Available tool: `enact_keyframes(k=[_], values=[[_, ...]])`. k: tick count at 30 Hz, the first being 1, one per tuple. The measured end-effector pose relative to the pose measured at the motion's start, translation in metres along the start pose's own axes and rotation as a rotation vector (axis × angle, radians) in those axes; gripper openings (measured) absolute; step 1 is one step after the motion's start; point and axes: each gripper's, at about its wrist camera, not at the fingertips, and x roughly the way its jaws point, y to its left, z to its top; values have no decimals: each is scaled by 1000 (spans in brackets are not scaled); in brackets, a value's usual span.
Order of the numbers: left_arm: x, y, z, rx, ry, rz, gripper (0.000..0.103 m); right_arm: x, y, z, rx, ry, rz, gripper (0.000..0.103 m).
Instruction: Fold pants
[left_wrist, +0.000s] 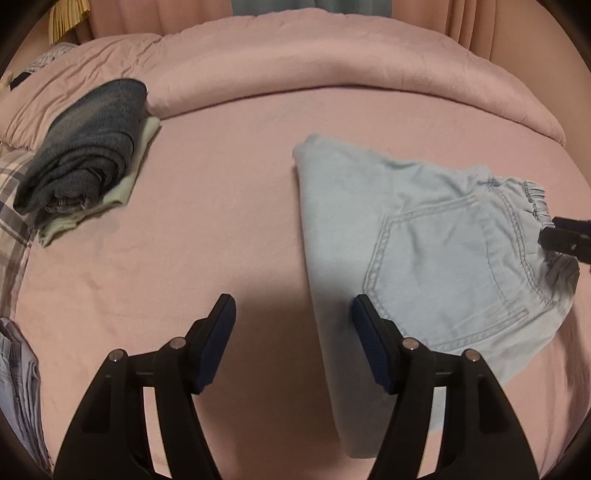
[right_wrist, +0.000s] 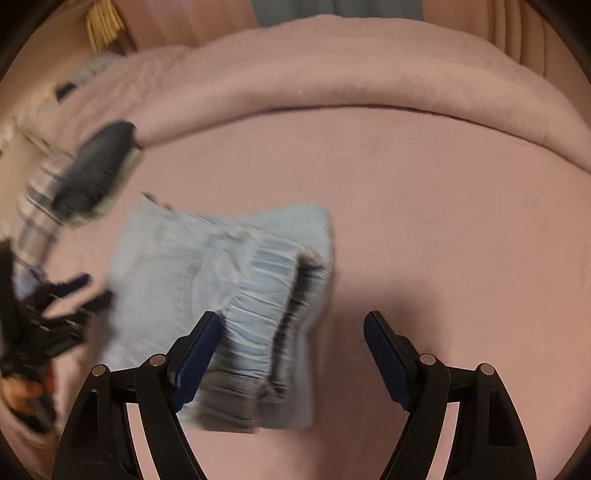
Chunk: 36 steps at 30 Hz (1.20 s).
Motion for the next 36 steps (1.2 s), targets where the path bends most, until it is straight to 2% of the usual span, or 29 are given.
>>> enact_keyframes(k=[3,5,9,11,13,16,18,19,21,22,23,26,28,32,36], values=[[13,0,-1,6,22,0,67,18,-7,-4,23,27,-9,80],[20,2,-2,2,29,-1,66,24,-10,-3,42,36,-8,85],[19,0,-3,6,20,29,73,22,-13,-2,49,35,4,87],[16,1,-1,0,17,36,73,14,-9,1,37,18,-18,87],[6,-1,-5,-4,-1,38,71,-1,-1,1,7,-30,-49,87],[-14,-3,-12,-10,-52,36,72,-27,20,5,-82,-165,-108,87],[-23,-6,-16,-16,-72,24,72,-40,33,12,-137,-246,-81,87],[-25,-8,-17,-11,-77,12,72,-43,39,15,-162,-270,-40,87],[-30,-15,-20,4,-89,-7,72,-38,46,24,-189,-243,23,87],[-33,-20,-21,16,-96,-16,72,-31,49,28,-201,-217,42,84],[-35,-26,-22,35,-105,-33,73,-24,51,31,-207,-194,41,76],[-36,-41,-24,88,-118,-54,74,2,50,36,-209,-115,17,62],[-29,-47,-25,110,-98,-64,73,14,47,35,-210,-76,-16,55],[-7,-58,-32,146,-28,-93,71,35,40,36,-215,-7,-30,52],[-5,-52,-31,109,-16,-117,73,27,41,35,-216,-24,-26,52]])
